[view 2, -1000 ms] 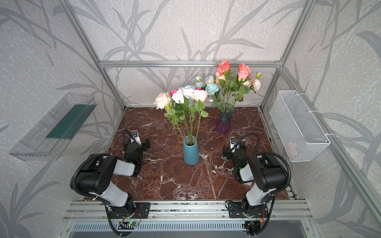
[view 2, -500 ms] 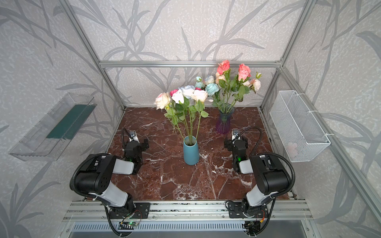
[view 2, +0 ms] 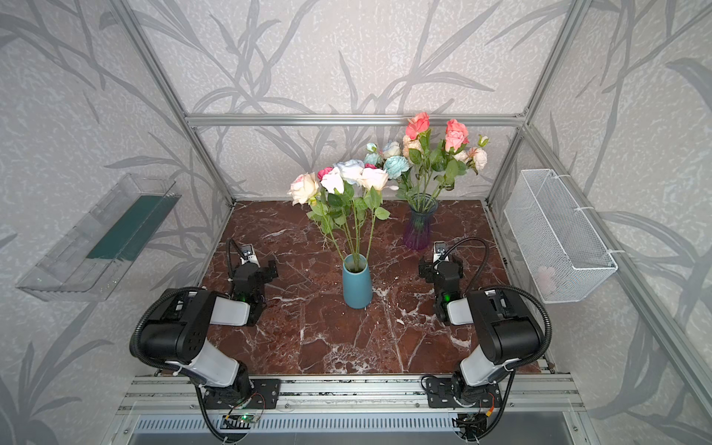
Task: Arrange the flowers into the vase
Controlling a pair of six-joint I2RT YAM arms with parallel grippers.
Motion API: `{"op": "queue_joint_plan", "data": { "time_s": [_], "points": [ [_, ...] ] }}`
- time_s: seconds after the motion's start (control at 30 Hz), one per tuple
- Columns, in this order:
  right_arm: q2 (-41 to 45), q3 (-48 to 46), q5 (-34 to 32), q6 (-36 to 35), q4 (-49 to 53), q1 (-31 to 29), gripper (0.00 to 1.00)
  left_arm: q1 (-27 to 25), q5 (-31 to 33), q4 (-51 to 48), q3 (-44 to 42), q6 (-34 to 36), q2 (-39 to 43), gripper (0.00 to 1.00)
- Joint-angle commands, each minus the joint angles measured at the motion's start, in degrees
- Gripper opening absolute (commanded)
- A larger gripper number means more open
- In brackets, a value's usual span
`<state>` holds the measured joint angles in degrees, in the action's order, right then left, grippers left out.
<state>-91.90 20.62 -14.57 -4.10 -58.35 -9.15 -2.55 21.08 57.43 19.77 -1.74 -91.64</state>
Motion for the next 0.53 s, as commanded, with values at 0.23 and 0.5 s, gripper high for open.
{"op": "queue_joint_plan", "data": {
  "time_s": [0.23, 0.5],
  "points": [
    [0.4, -0.1, -1.4, 0.4, -0.8, -0.1, 0.99, 0.3, -0.1, 0.2, 0.9, -0.5, 1.0, 0.99],
    [0.4, -0.1, -1.4, 0.4, -0.7, -0.1, 0.99, 0.3, -0.3, 0.1, 1.0, -0.5, 1.0, 0.99]
  ]
}}
